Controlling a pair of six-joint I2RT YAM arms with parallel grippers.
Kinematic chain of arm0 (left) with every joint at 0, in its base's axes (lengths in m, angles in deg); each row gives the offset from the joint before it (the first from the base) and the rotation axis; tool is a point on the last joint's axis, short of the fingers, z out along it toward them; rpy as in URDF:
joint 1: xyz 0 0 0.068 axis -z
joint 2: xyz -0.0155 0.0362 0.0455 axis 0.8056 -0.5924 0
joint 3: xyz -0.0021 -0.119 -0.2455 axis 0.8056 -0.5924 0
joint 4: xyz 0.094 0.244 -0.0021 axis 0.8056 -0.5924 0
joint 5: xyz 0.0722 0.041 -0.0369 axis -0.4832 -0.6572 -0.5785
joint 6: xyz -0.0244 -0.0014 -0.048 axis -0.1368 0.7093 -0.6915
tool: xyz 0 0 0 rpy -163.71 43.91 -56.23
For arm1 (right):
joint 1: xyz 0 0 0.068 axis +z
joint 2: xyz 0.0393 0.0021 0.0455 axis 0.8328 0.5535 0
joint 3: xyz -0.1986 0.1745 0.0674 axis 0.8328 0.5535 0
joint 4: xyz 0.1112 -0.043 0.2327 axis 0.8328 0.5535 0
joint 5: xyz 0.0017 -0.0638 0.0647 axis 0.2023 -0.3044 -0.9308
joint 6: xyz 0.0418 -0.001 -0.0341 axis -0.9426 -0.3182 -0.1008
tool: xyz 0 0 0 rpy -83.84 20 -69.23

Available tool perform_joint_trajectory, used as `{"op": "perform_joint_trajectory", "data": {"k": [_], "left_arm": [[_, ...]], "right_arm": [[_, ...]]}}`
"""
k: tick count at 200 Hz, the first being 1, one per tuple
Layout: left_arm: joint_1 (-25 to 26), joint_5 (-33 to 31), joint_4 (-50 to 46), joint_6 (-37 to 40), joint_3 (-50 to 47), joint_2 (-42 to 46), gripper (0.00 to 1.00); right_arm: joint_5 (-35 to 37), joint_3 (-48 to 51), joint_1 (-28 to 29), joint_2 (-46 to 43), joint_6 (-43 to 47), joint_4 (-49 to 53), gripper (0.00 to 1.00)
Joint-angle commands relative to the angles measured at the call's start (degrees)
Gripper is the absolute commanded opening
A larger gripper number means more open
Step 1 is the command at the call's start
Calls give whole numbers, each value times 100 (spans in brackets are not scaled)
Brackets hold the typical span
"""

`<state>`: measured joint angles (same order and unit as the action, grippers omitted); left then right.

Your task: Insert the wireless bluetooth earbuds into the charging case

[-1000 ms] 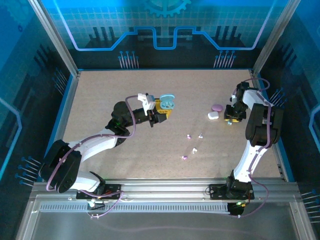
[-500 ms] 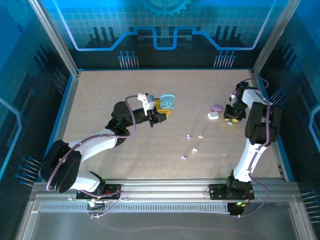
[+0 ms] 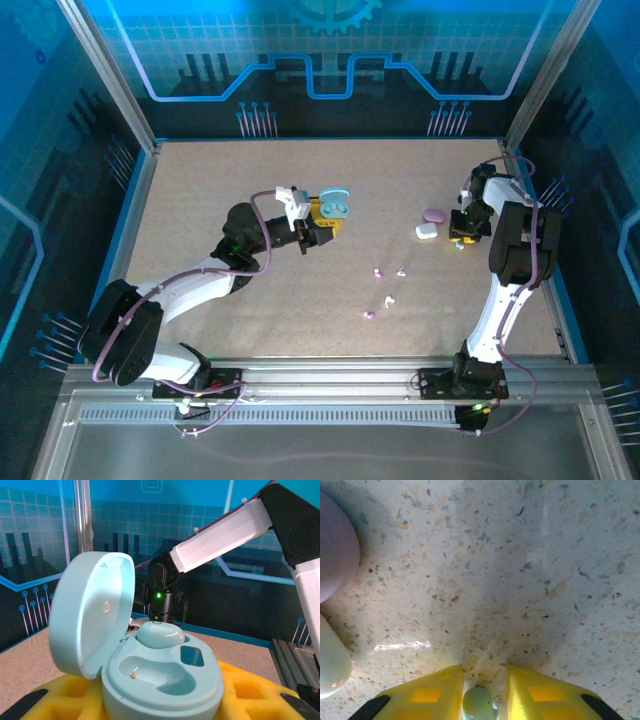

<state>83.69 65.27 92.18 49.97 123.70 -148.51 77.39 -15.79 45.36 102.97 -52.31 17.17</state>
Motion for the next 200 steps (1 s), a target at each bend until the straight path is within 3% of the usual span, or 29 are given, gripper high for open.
{"op": "perform_joint_trajectory", "data": {"k": [1,200], "left_arm": [[38,69,209,-40,-33,51,32],[35,44,46,-4,-26,158,32]], "right_arm": [[-52,-77,231,46,26,322,29],[229,-145,315,144,-198,575,22]]}}
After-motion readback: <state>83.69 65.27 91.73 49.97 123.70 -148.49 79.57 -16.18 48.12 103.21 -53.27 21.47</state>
